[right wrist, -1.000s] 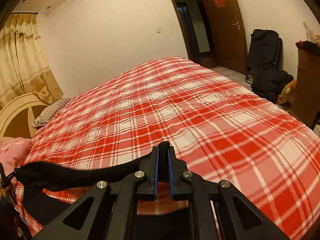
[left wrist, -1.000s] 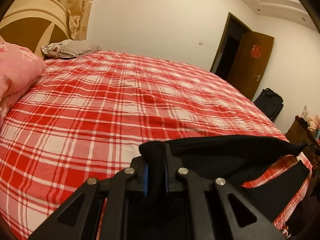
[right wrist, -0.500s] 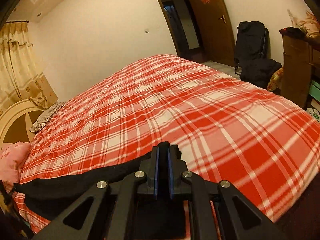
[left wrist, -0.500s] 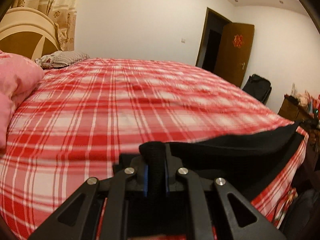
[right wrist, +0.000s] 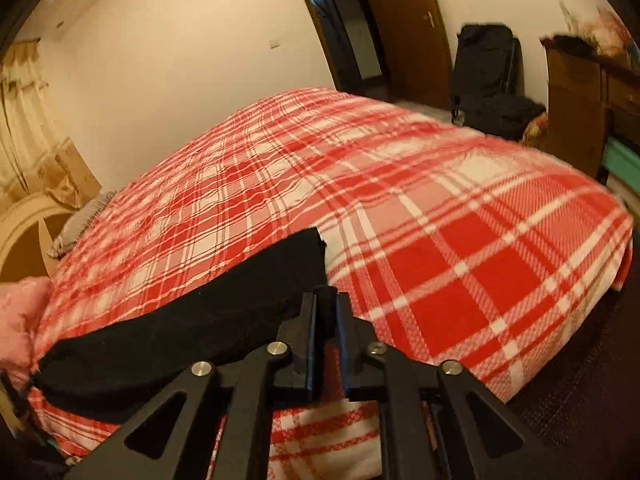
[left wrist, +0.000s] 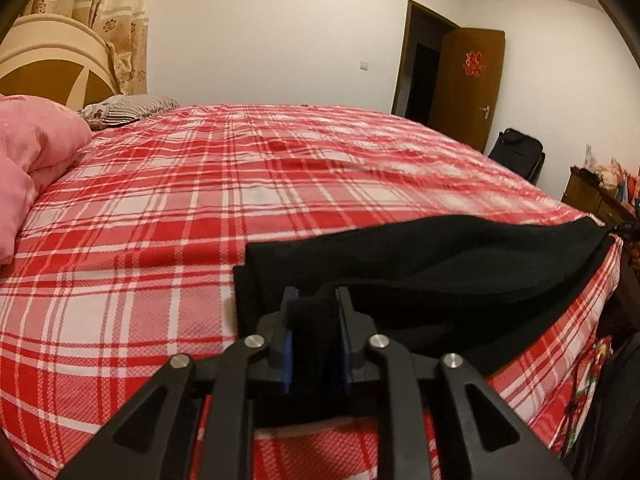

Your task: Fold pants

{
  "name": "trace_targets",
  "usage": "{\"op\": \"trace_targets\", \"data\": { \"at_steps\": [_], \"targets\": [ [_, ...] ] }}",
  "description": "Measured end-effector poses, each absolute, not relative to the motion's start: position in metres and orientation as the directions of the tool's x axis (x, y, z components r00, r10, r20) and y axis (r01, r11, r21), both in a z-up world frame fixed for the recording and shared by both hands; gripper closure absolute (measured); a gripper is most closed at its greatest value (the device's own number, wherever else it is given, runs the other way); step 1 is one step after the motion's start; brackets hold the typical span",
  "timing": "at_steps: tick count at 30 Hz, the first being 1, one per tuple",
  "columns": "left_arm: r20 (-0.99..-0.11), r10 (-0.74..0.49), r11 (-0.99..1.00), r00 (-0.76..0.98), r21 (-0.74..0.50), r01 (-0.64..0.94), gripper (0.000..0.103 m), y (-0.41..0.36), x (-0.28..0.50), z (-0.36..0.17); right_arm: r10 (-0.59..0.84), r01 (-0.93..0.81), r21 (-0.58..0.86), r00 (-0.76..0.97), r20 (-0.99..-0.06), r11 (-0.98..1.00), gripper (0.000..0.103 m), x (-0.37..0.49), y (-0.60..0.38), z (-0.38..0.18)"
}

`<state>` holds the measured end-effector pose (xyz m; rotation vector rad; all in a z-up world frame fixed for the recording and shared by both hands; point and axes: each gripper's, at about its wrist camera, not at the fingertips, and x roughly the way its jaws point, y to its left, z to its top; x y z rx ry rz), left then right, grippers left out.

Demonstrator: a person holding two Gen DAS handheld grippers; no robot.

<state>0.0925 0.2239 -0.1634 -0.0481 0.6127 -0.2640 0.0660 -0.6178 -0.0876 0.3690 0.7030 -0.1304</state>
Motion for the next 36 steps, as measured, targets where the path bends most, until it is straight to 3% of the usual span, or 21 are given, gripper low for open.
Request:
{"op": "trace_targets", "data": {
  "at_steps": [2, 5, 7, 14, 18, 23, 31, 36],
  "targets": [
    [-0.568, -0.23, 0.972, 0.79, -0.096, 0.214, 0.067, 0.224, 0.088, -0.165, -0.035, 0.276, 0.267, 0.753, -0.657, 0.923, 0.049, 0.058, -0.618, -0.08],
    [-0.577, -0.215, 0.975, 0.788, -0.082, 0.206, 0.054, 0.229, 0.081, -0.166, -0.044, 0.242, 0.227, 0.77, -0.637, 0.943, 0.047, 0.045, -0.601, -0.062],
    [-0.579, -0.185, 0.981, 0.794, -0.065, 0.181, 0.041, 0.235, 0.075, -0.166, -0.038, 0.189, 0.178, 0.781, -0.623, 0.966, 0.048, 0.038, -0.576, -0.047],
    [-0.596, -0.128, 0.991, 0.793, -0.054, 0.12, 0.041, 0.26, 0.06, -0.163, 0.04, -0.083, -0.04, 0.779, -0.625, 0.996, 0.048, 0.04, -0.451, -0.034],
    [-0.573, -0.113, 0.992, 0.811, -0.116, 0.056, 0.042, 0.272, 0.051, -0.155, 0.119, -0.255, -0.113, 0.743, -0.658, 0.96, 0.048, 0.044, -0.373, -0.059],
    [-0.57, -0.161, 0.986, 0.806, -0.121, 0.112, 0.042, 0.251, 0.046, -0.152, 0.201, -0.418, -0.134, 0.663, -0.721, 0.899, 0.048, 0.052, -0.297, -0.103],
    [-0.601, -0.242, 0.966, 0.762, -0.22, 0.133, 0.044, 0.238, 0.085, -0.141, 0.206, -0.505, -0.208, 0.644, -0.736, 0.838, 0.048, 0.055, -0.241, -0.123],
    [-0.675, -0.234, 0.965, 0.7, -0.252, 0.08, 0.044, 0.241, 0.122, -0.152, 0.225, -0.503, -0.19, 0.651, -0.725, 0.843, 0.048, 0.056, -0.237, -0.116]
  ]
}}
